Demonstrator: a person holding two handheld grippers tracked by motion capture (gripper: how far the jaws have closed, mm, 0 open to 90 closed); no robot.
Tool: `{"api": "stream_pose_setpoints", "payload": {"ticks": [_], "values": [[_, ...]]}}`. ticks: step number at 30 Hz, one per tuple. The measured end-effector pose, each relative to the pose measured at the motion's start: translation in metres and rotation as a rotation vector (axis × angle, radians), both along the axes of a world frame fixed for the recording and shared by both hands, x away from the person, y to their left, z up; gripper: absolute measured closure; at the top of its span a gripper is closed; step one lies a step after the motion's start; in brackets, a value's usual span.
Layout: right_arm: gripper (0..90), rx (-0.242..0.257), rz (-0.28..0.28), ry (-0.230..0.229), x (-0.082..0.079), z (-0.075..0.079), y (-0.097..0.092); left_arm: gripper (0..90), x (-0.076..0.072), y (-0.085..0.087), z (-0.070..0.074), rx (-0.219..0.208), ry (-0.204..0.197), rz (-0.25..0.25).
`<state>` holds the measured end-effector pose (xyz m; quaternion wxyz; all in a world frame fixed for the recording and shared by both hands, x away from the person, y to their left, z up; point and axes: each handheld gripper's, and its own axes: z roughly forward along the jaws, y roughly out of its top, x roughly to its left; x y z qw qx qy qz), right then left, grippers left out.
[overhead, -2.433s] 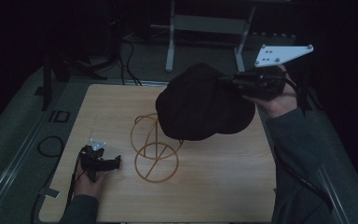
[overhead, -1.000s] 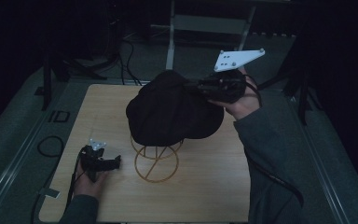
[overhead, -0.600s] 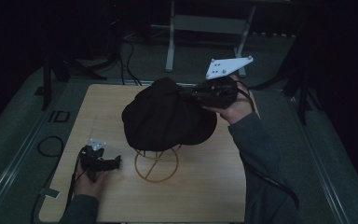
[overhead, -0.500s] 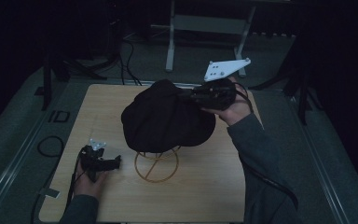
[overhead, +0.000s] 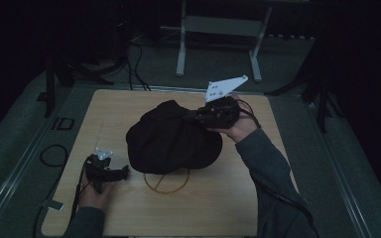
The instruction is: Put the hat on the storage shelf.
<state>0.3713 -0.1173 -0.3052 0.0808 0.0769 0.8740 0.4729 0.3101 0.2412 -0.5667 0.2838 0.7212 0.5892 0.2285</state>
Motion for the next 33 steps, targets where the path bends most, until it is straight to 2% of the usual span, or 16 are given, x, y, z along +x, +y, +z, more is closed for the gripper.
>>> {"api": "stream_pose_setpoints", "payload": {"ticks": [5,11,14,17,26,30,33], "values": [[85.2,-0.024,0.011,0.003,0.0,-0.006,0.007,0.1,0.0,0.0,0.0,-0.003,-0.001,0.002],[83.8,-0.083,0.026,0.003,-0.003,-0.011,0.012,0.1,0.0,0.0,0.0,-0.004,-0.001,0.002],[81.4,-0.096,0.029,0.006,-0.002,-0.013,0.013,0.1,0.0,0.0,0.0,-0.003,-0.001,0.002],[71.8,-0.108,0.027,0.017,-0.001,-0.017,0.013,0.1,0.0,0.0,0.0,-0.003,-0.001,0.002],[49.2,-0.089,0.02,0.048,0.0,-0.016,0.012,0.1,0.0,0.0,0.0,-0.003,-0.001,0.002],[42.9,-0.081,0.022,0.054,0.0,-0.016,0.008,0.1,0.0,0.0,0.0,-0.003,-0.001,0.002],[41.7,-0.07,0.01,0.063,0.0,-0.015,0.001,0.1,0.0,0.0,0.0,-0.003,-0.001,0.002]]}}
